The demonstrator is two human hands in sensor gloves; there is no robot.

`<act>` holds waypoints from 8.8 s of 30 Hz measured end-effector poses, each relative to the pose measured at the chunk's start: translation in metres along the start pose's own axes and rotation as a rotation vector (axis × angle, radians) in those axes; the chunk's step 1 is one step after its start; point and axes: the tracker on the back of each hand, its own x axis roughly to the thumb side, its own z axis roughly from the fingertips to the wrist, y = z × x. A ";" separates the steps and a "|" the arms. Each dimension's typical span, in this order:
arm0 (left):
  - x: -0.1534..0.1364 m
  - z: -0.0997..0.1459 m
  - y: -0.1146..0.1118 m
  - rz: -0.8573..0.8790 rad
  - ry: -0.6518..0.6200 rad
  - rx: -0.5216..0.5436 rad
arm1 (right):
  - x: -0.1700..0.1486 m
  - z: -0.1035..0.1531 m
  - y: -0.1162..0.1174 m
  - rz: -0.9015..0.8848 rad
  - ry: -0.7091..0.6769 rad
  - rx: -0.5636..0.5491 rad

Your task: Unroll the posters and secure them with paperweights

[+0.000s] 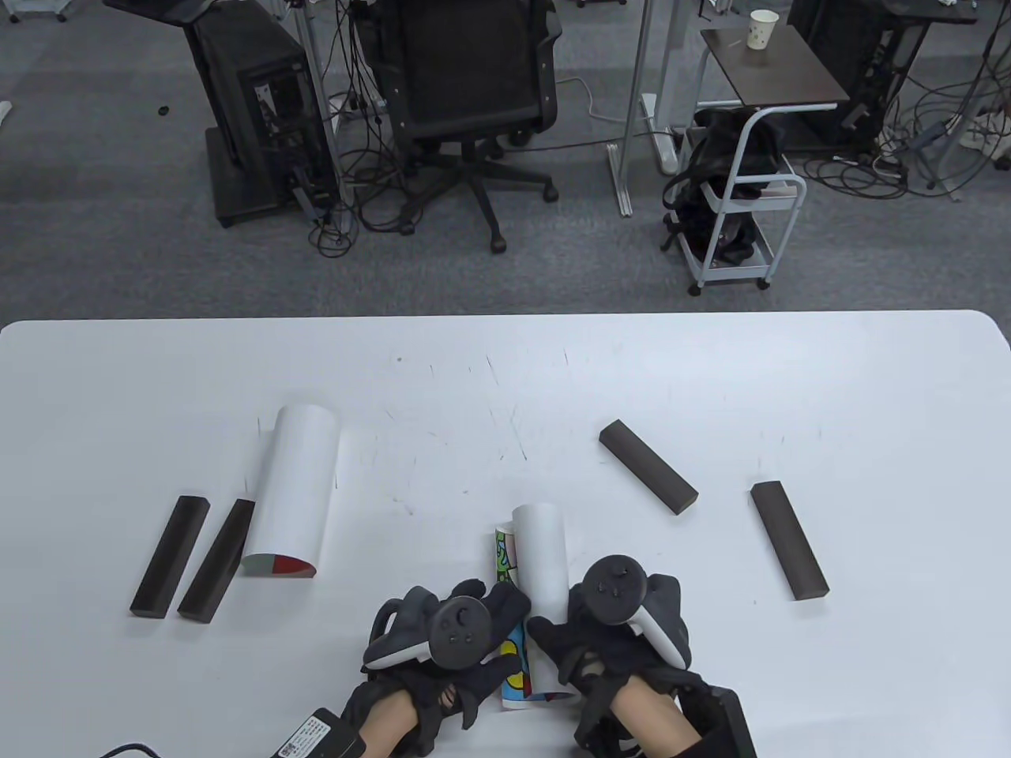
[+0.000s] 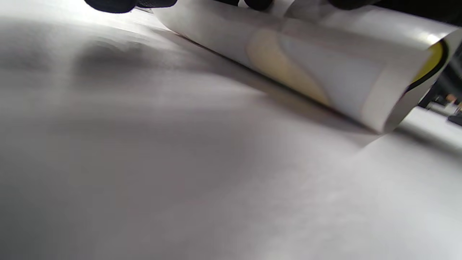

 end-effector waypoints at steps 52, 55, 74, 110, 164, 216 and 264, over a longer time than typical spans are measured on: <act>-0.007 -0.008 -0.010 -0.234 0.096 -0.164 | -0.051 -0.014 -0.074 0.126 0.030 -0.181; -0.007 -0.008 -0.010 -0.234 0.096 -0.165 | -0.070 -0.013 -0.085 0.074 0.162 -0.204; -0.006 -0.008 -0.010 -0.234 0.097 -0.168 | -0.146 0.000 -0.153 -0.344 0.447 -0.363; -0.007 -0.007 -0.011 -0.228 0.103 -0.175 | -0.194 0.014 -0.144 -0.398 0.744 -0.244; -0.008 -0.007 -0.011 -0.219 0.105 -0.185 | -0.017 0.025 -0.119 -0.075 -0.017 -0.335; -0.203 0.146 0.097 0.071 1.057 0.188 | -0.032 0.003 -0.050 -0.344 -0.314 -0.151; -0.148 0.162 0.134 0.121 0.903 0.564 | -0.022 0.003 -0.058 -0.434 -0.323 -0.145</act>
